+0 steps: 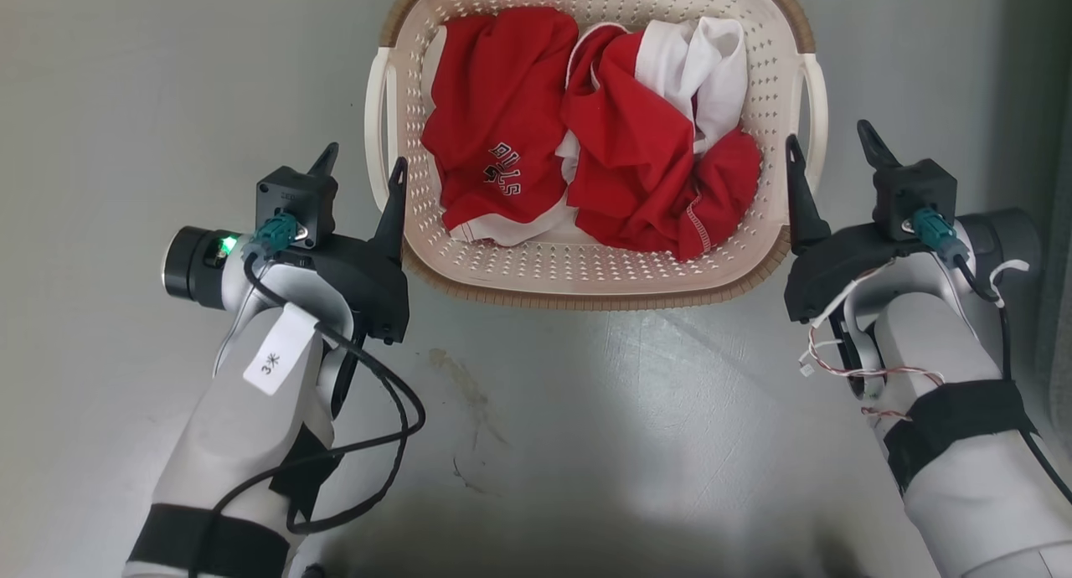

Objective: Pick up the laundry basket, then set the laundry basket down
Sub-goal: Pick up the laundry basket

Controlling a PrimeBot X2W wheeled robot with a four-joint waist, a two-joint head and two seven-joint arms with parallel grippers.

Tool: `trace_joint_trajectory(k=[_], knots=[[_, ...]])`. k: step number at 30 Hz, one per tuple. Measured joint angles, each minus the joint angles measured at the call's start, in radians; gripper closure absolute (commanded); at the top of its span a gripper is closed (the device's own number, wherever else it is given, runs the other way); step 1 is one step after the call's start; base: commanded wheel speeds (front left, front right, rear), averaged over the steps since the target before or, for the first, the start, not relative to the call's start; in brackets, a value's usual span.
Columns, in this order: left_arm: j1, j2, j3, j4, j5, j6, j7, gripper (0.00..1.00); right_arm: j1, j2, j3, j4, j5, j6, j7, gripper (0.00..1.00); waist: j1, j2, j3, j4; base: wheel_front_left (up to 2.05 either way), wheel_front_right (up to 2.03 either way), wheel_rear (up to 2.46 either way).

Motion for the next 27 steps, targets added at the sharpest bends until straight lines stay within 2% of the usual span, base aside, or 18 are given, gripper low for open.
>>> trace_joint_trajectory(k=[27], knots=[[-0.140, -0.010, -0.035, 0.235, -0.035, -0.036, -0.026, 0.00, -0.156, 0.037, 0.035, 0.224, -0.002, 0.006, -0.034, 0.00, -0.0001, -0.0002, 0.055, -0.009, 0.00, 0.00, 0.00]])
